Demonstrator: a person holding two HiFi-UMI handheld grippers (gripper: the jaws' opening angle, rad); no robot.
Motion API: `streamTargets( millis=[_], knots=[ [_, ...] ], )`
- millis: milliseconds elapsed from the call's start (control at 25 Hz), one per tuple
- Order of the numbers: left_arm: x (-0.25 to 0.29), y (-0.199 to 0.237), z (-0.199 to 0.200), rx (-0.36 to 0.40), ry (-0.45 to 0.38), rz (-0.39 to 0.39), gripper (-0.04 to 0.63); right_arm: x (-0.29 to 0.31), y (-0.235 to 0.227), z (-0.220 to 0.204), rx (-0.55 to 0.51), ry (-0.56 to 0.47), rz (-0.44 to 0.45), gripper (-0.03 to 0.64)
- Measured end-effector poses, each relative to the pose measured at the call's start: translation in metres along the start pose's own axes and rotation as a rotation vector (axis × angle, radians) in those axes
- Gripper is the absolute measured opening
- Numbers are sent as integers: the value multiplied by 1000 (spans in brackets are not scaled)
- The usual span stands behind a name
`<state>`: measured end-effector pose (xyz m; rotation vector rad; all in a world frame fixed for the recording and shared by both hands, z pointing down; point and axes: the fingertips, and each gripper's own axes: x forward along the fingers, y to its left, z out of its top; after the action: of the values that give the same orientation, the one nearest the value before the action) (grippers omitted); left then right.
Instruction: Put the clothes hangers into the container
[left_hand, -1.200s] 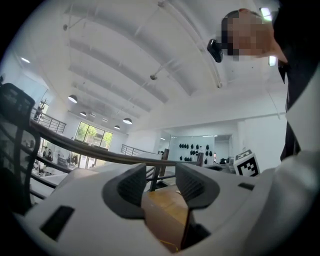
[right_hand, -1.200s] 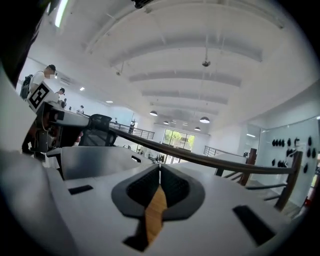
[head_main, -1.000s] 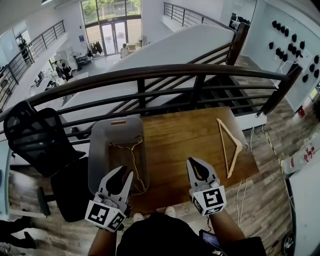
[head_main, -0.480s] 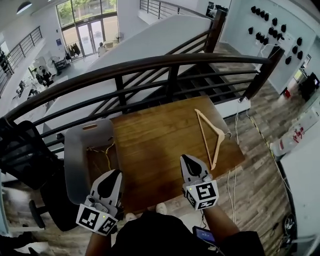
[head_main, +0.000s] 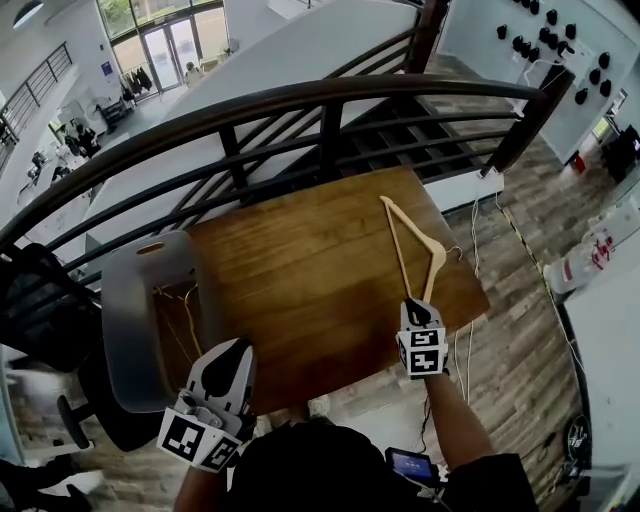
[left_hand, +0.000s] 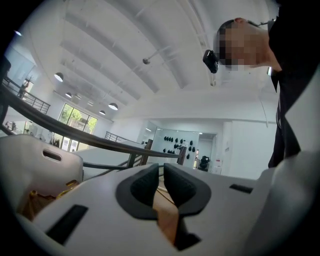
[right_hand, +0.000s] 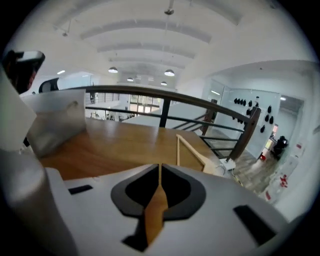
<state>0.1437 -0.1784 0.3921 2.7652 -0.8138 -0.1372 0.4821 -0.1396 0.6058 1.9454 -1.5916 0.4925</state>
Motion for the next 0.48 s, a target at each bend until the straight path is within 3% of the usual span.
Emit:
streamTargets(
  millis=[120,480],
  knots=[
    [2,-7,-10,-12,15,-9,37,30,-15,-43,-30,137,-1,63],
    [13,-7,-39,-12,90,27,37,81,-47,-84,69,275,-33,91]
  ],
)
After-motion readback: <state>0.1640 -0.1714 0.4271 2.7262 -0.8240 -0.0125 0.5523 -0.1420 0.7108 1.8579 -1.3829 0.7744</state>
